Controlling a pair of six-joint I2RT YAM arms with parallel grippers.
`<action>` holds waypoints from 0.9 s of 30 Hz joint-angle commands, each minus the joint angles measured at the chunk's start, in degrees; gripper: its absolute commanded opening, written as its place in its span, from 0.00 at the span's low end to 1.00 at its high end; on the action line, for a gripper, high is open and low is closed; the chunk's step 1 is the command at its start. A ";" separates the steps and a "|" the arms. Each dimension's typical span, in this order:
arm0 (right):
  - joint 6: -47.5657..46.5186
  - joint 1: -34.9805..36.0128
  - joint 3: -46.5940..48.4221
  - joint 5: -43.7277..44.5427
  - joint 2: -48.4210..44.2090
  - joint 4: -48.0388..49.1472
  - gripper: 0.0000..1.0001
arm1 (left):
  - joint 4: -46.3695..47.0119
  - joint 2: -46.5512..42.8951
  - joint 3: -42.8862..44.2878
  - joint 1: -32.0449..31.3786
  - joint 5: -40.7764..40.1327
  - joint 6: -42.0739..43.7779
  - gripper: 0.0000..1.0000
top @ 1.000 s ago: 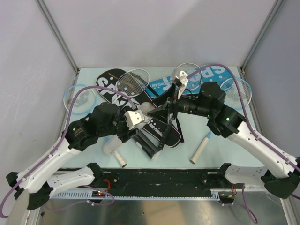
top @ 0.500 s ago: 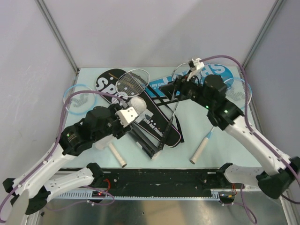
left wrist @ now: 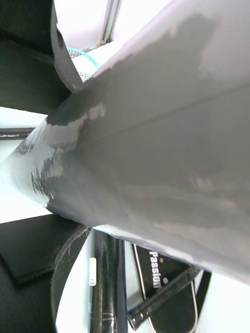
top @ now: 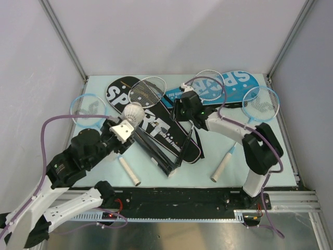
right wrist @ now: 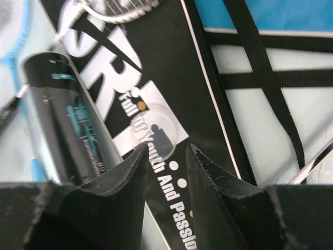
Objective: Pack up the badminton gear
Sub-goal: Close the lid on the shuttle tube.
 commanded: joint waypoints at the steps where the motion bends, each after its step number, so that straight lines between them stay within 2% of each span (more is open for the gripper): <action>1: 3.25 1.45 3.44 4.06 5.50 1.50 0.39 | 4.08 -2.24 0.00 0.02 3.82 -0.97 0.36; 7: 5.11 2.93 7.07 4.03 12.73 -0.41 0.38 | 4.07 -2.41 0.44 0.05 7.66 -1.87 0.36; 13: 3.81 4.40 9.80 4.80 16.39 -2.82 0.39 | 4.02 -2.24 0.41 0.06 7.92 -2.11 0.37; 27: 1.64 5.14 11.36 8.97 20.76 -6.30 0.38 | 4.01 -2.21 1.25 -0.02 9.29 -2.32 0.38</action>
